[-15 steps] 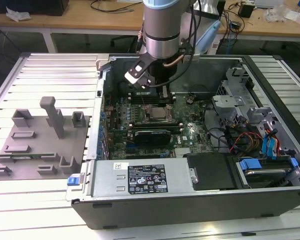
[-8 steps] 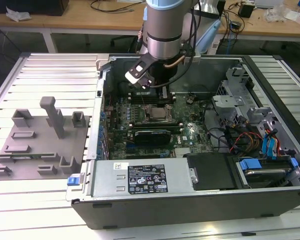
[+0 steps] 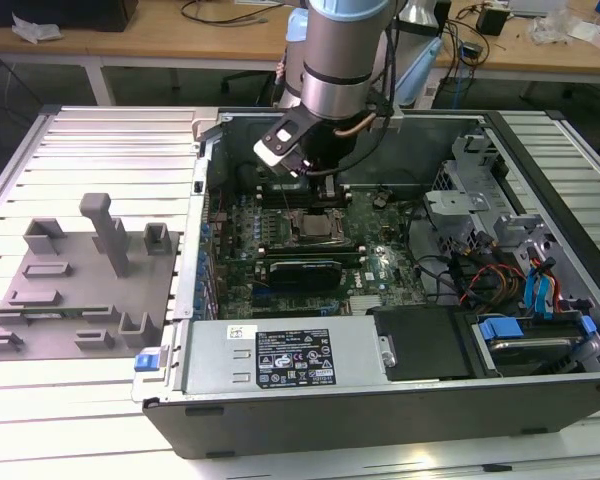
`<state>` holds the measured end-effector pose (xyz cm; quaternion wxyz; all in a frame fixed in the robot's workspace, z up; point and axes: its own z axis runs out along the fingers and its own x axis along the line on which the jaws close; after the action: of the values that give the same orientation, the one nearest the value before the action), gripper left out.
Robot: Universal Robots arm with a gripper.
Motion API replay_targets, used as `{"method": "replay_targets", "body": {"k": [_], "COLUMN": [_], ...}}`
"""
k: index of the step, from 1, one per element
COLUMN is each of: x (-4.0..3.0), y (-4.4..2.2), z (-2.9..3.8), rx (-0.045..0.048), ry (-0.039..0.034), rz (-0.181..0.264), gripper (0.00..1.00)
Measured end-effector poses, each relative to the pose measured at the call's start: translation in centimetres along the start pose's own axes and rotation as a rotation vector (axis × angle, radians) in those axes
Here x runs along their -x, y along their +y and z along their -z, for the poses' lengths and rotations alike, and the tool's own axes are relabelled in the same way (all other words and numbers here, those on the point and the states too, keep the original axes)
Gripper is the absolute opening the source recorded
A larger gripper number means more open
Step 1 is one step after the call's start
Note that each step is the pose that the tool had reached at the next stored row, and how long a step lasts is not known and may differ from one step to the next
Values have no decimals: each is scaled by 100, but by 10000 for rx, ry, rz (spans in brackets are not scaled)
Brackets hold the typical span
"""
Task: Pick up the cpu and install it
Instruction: 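Close the cpu cover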
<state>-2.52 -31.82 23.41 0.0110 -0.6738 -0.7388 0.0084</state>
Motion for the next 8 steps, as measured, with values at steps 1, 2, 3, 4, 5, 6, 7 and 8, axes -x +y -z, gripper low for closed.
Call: {"method": "replay_targets", "body": {"k": [1,2,3,4,5,6,7,8], "x": [0,0,0,0,0,0,0,0], "y": [0,0,0,0,0,0,0,0], "z": [0,0,0,0,0,0,0,0], "rx": [-2,-4,-6,-8,-9,-9,-11,-13], "ry": [-10,-21,-30,-40,-47,-51,-61,-71], "rz": [338,745,1078,1432,1677,1863,2216,2565], "gripper": [11,11,11,11,11,11,11,11]}}
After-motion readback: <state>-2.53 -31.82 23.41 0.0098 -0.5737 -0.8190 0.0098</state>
